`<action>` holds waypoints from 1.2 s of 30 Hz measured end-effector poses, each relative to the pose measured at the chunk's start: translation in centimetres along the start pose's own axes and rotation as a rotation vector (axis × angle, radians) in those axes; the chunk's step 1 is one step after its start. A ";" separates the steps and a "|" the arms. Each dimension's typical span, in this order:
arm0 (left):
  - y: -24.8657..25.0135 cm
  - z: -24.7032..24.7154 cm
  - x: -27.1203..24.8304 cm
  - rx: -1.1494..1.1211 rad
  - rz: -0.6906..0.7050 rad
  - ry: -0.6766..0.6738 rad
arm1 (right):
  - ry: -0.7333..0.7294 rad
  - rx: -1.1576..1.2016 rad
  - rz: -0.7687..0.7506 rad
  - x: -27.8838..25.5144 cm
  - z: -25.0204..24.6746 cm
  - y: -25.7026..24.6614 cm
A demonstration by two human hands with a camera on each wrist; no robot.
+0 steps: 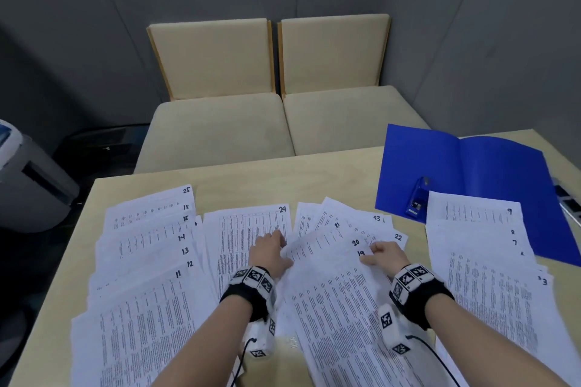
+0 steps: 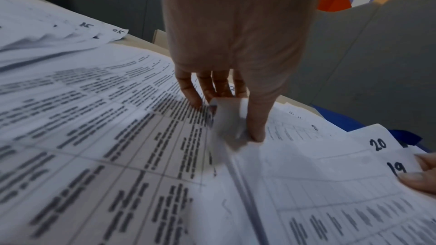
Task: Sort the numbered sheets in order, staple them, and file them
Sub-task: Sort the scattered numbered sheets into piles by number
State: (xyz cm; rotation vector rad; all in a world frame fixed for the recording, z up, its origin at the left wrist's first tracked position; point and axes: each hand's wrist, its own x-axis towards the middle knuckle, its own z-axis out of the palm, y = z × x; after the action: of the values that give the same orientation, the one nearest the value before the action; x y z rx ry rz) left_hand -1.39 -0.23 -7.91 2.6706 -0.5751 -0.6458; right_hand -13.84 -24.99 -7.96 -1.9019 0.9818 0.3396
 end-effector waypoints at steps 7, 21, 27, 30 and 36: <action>-1.2 -0.5 -0.4 -0.478 0.089 -0.038 | 0.037 0.088 0.071 0.1 -0.2 -0.9; -2.1 -1.7 -1.4 -0.638 0.091 -0.274 | 0.128 0.001 -0.003 -1.0 1.5 -2.0; -1.7 -3.1 -1.2 -0.679 0.123 -0.342 | 0.004 0.152 -0.050 -1.9 0.5 -2.0; 0.1 -3.9 0.2 -0.509 0.109 -0.303 | -0.005 0.173 -0.018 -2.2 -0.2 -1.1; 7.4 -2.3 3.5 0.018 0.308 0.112 | 0.077 0.361 0.156 1.7 -0.1 7.6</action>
State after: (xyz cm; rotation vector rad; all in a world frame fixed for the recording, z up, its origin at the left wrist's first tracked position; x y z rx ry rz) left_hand 0.39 -7.68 -4.22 2.5375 -0.9385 -0.4023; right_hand -18.52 -27.70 -13.59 -1.5258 1.1615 0.1653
